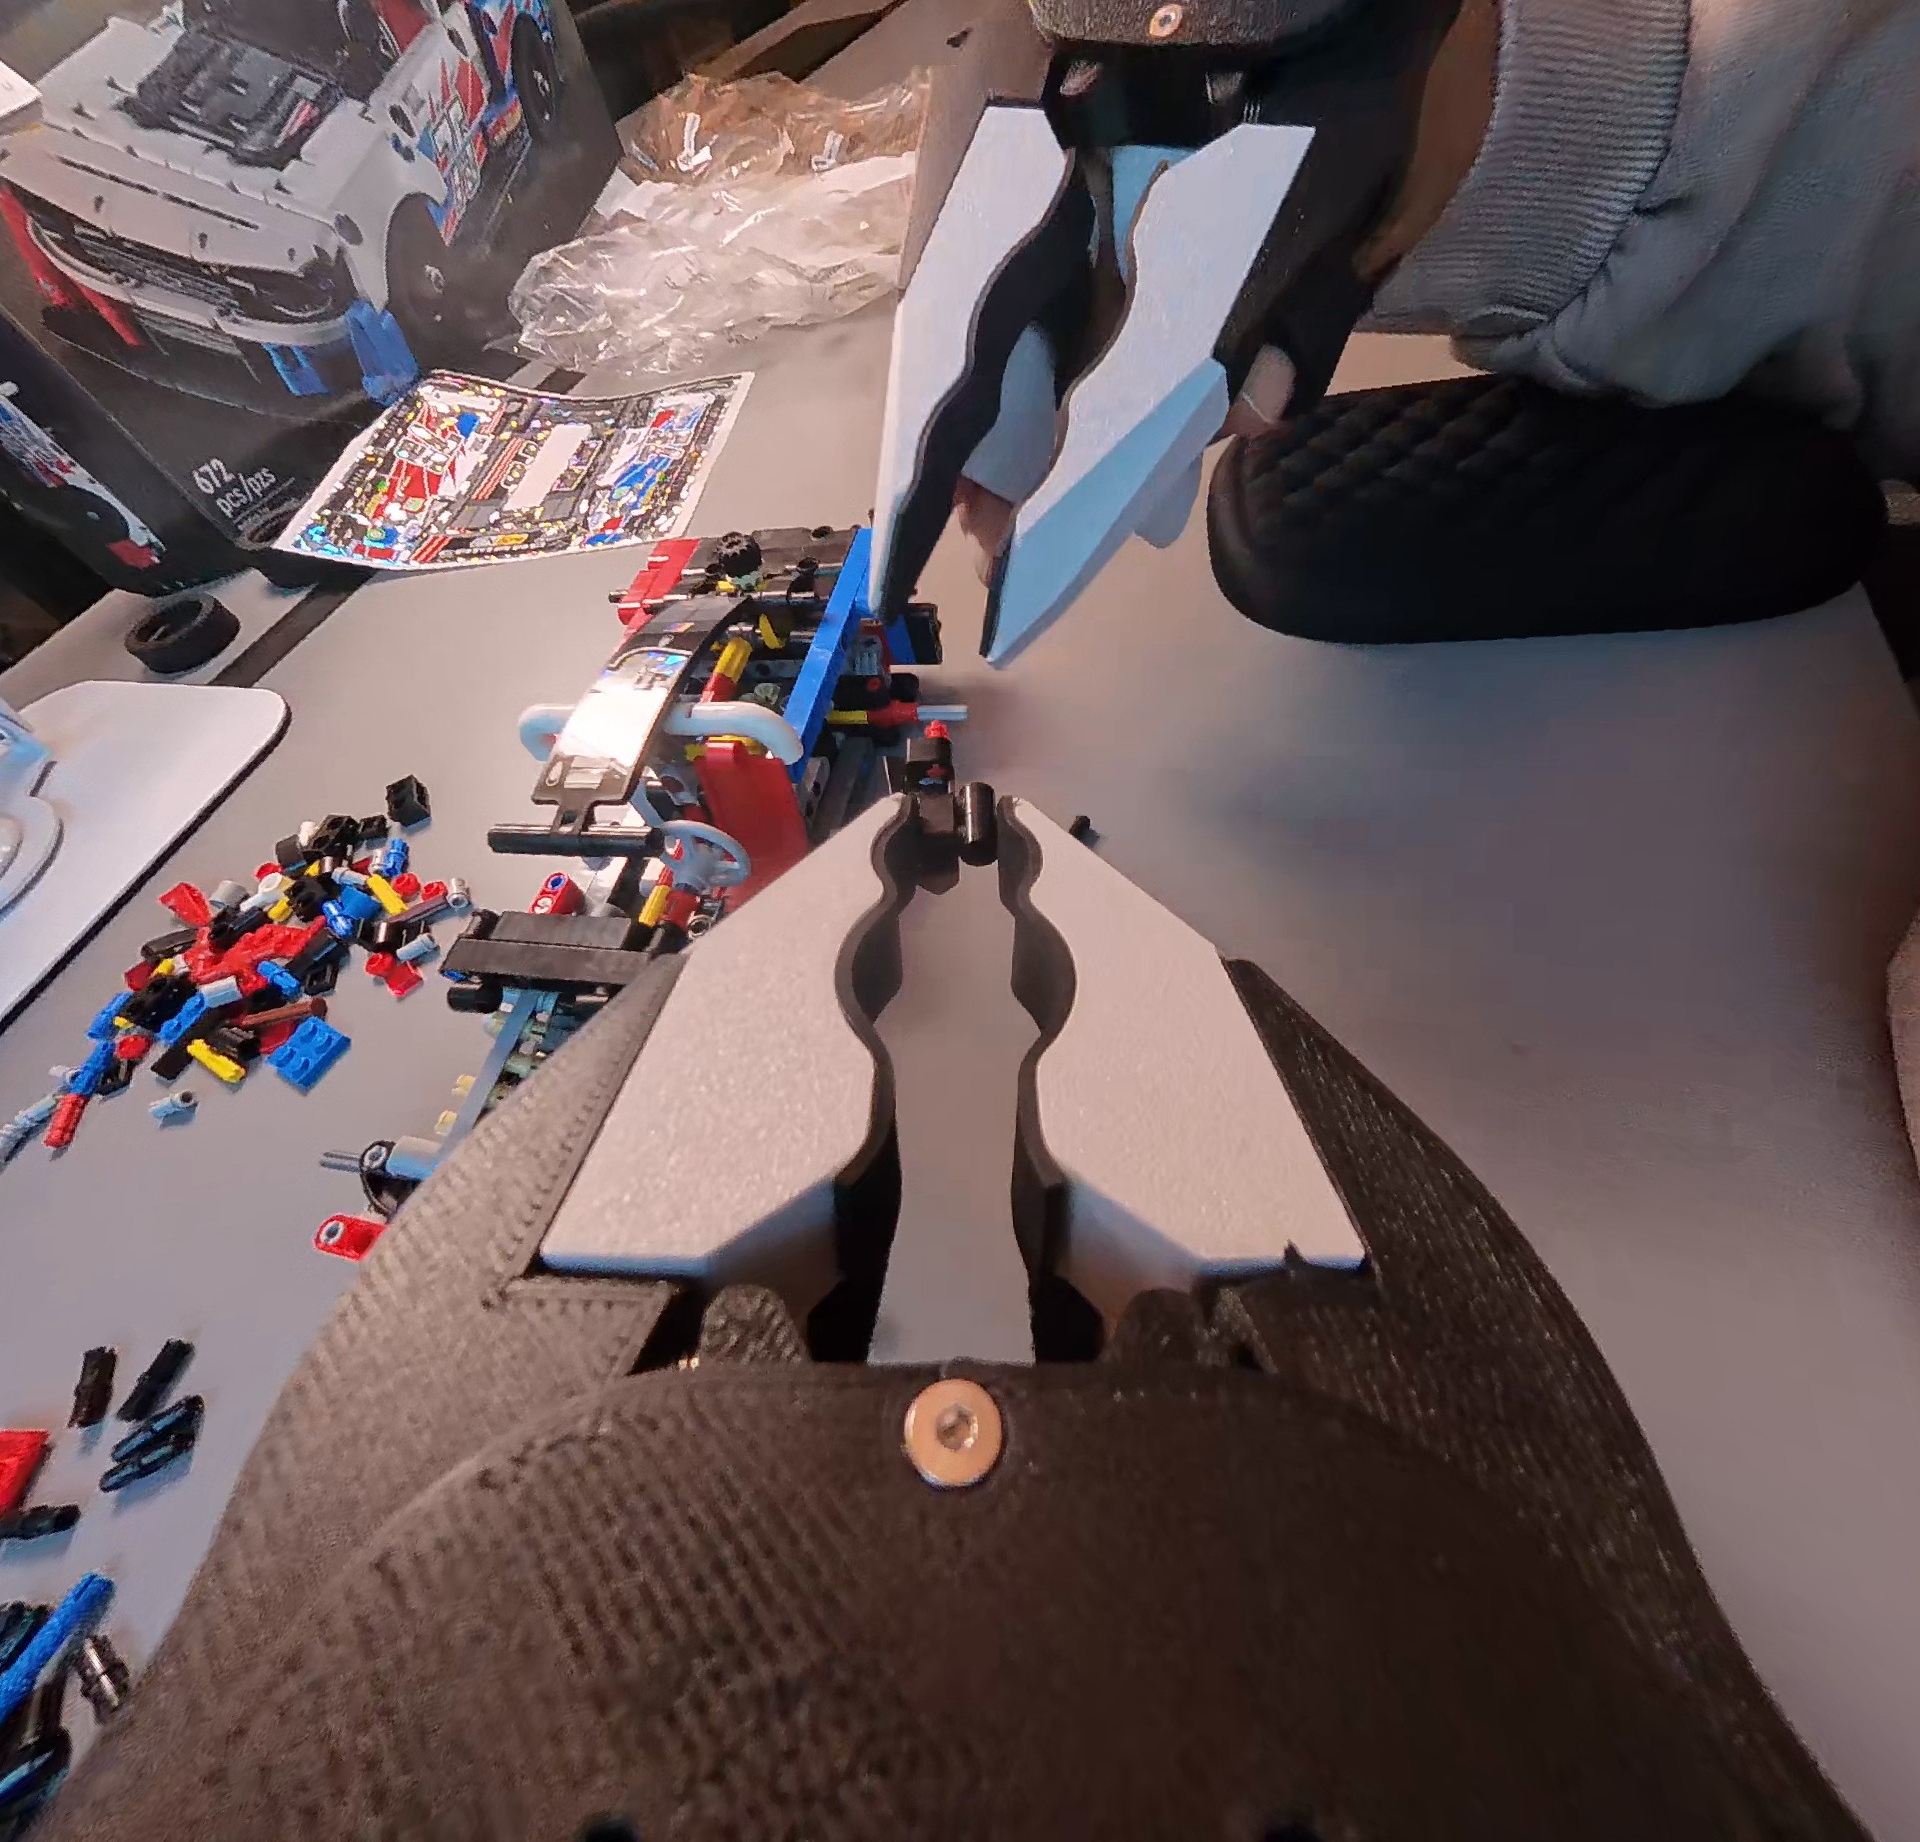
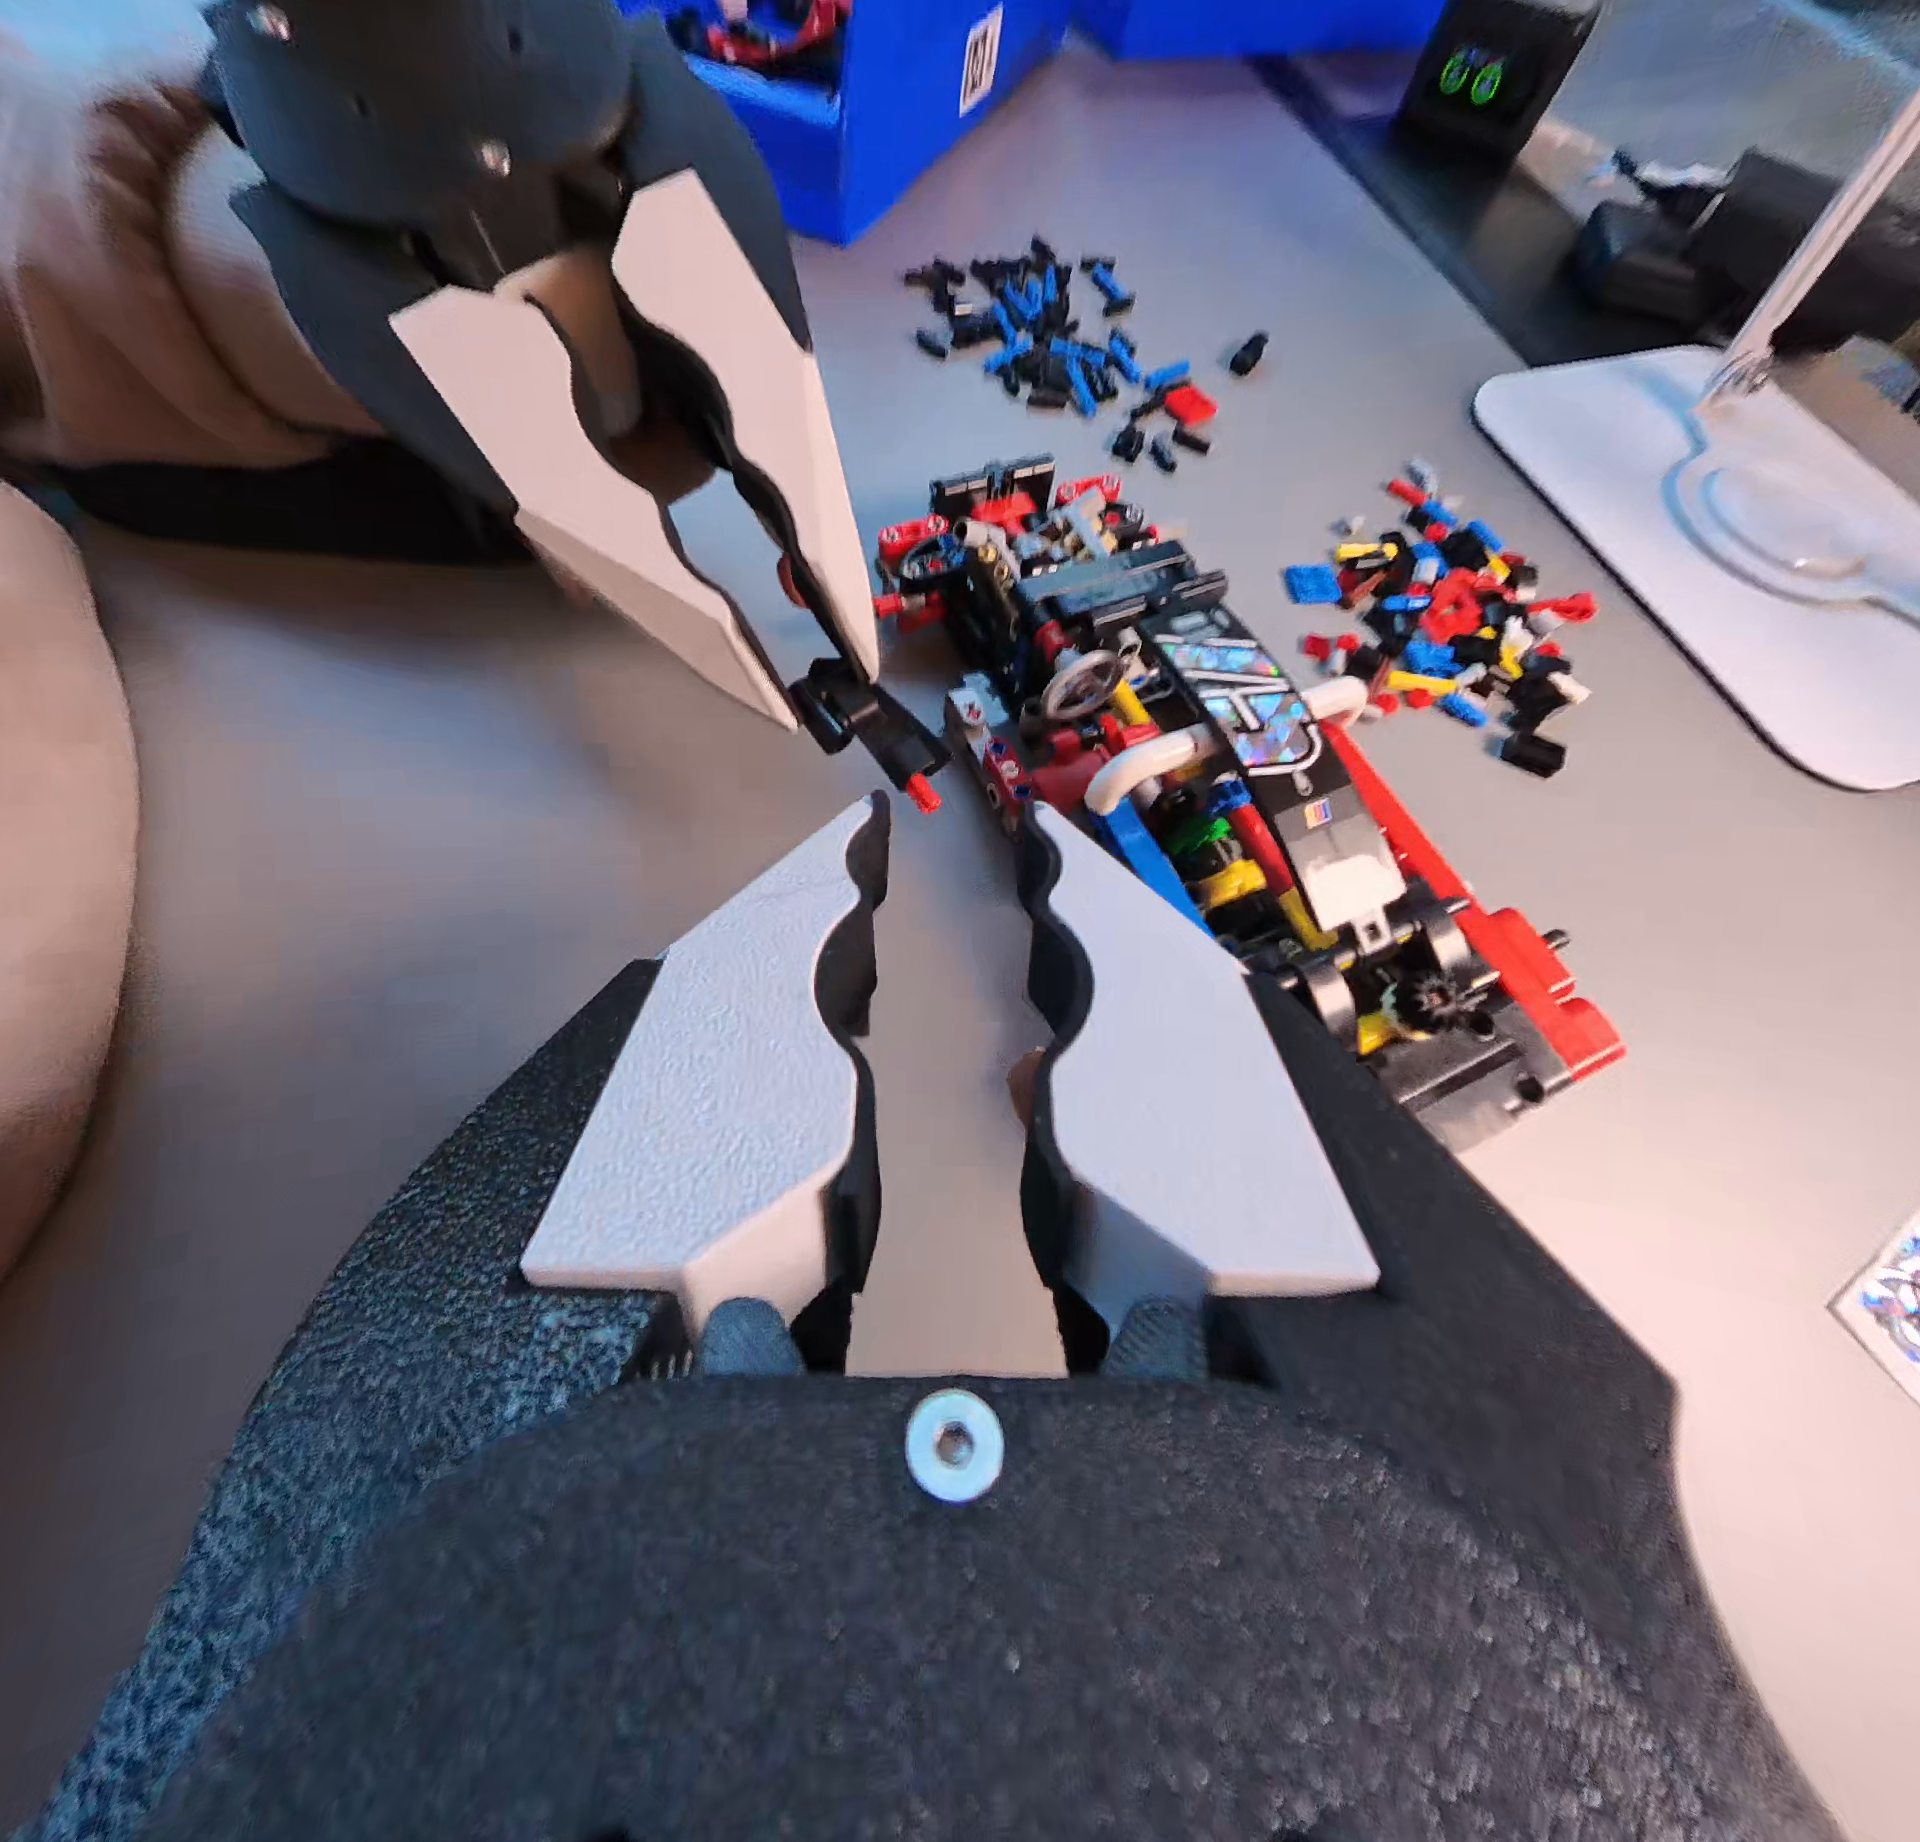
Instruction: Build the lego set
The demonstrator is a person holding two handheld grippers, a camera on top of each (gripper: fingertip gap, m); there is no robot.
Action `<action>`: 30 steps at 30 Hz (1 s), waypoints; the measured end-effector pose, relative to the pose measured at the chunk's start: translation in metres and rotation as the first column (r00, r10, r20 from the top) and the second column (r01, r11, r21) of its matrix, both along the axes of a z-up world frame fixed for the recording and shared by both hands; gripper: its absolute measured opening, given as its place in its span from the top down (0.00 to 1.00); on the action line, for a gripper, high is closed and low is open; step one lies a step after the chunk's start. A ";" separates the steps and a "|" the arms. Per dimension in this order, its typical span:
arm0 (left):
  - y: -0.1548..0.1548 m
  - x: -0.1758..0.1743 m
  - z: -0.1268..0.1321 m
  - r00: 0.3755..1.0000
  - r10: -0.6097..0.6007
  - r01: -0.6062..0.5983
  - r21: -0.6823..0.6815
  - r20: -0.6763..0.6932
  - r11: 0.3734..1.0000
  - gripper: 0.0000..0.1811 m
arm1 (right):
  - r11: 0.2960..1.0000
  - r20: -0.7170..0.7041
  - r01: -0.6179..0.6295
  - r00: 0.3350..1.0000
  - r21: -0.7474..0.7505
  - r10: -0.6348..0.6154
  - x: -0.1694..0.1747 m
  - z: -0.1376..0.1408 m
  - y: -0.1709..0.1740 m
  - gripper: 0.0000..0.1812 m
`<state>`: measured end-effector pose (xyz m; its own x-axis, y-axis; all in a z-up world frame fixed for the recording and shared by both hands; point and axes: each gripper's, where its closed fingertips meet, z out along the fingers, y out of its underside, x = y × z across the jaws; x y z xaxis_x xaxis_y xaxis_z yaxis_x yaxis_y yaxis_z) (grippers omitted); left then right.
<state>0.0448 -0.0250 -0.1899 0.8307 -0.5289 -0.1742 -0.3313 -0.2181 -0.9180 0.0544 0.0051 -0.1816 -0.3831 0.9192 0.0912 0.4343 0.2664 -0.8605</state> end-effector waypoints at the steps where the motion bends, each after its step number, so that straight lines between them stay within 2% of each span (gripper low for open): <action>1: 0.000 0.000 0.003 1.000 -0.001 0.001 0.017 -0.002 1.000 0.93 | 1.000 -0.029 -0.009 1.000 -0.014 0.008 -0.002 0.004 -0.001 0.87; 7: -0.004 0.008 0.014 0.999 -0.042 0.043 0.091 -0.016 0.995 0.93 | 0.978 -0.076 -0.119 0.991 -0.173 0.107 -0.010 0.012 -0.023 0.85; 11: -0.009 0.017 0.017 0.995 -0.092 0.095 0.120 -0.036 0.988 0.93 | 0.963 -0.095 -0.199 0.978 -0.179 0.185 -0.007 0.014 -0.033 0.97; 14: -0.012 0.021 0.017 0.992 -0.116 0.121 0.134 -0.045 0.984 0.93 | 0.955 -0.097 -0.239 0.970 -0.174 0.225 -0.004 0.013 -0.038 1.00; 20: -0.012 0.020 0.020 0.993 -0.114 0.117 0.142 -0.032 0.983 0.93 | 0.947 -0.098 -0.244 0.969 -0.207 0.228 -0.003 0.014 -0.034 0.87; 26: -0.016 0.026 0.021 0.987 -0.154 0.158 0.161 -0.038 0.974 0.94 | 0.936 -0.098 -0.288 0.957 -0.202 0.274 0.003 0.010 -0.042 0.95; 27: -0.016 0.027 0.023 0.987 -0.155 0.159 0.172 -0.037 0.972 0.94 | 0.938 -0.091 -0.285 0.958 -0.199 0.272 0.004 0.009 -0.041 0.94; 28: -0.016 0.026 0.025 0.987 -0.155 0.160 0.183 -0.038 0.970 1.00 | 0.937 -0.090 -0.284 0.958 -0.205 0.271 0.004 0.009 -0.040 0.92; 30: -0.017 0.025 0.027 0.987 -0.155 0.159 0.194 -0.036 0.968 1.00 | 0.921 -0.096 -0.300 0.954 -0.250 0.285 0.007 0.012 -0.041 0.88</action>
<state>0.0700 -0.0420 -0.1624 0.7349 -0.6065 -0.3034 -0.3661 0.0219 -0.9303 0.0619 -0.0363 -0.1699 -0.6398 0.7613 -0.1047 0.3193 0.1394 -0.9374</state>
